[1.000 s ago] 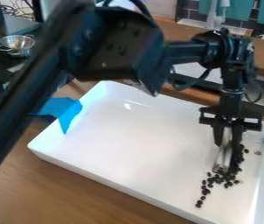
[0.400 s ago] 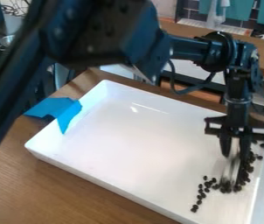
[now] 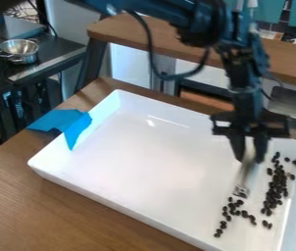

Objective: Sweep into pile

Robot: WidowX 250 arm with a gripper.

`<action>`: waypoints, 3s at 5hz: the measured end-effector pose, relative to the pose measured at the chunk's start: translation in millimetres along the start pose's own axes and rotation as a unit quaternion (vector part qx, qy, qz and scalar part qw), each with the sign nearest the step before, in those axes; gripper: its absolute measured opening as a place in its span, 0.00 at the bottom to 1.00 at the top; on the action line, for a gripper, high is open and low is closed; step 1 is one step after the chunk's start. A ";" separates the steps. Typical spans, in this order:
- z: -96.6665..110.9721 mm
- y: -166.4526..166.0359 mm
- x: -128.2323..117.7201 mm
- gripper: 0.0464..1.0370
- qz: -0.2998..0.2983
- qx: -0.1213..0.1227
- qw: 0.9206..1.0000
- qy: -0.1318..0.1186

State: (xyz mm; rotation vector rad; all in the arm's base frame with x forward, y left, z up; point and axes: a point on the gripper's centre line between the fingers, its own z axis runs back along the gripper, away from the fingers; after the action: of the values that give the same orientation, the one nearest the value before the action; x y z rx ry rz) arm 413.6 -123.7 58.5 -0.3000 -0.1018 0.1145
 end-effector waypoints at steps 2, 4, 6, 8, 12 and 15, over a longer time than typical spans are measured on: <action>-0.8 26.7 -16.9 0.28 -0.001 0.061 0.998 0.008; -20.8 35.1 -31.4 0.28 0.033 0.082 0.995 0.057; -26.9 36.8 -47.6 0.28 0.042 0.077 0.992 0.091; -35.8 46.2 -57.7 0.28 0.048 0.095 0.990 0.090; -41.5 20.1 -54.6 0.28 0.069 0.089 0.990 0.082; -51.2 -8.3 -47.0 0.28 0.075 0.078 0.992 0.063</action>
State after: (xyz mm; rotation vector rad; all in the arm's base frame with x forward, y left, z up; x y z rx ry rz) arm 374.0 -152.4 8.4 -0.1576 0.0550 0.2518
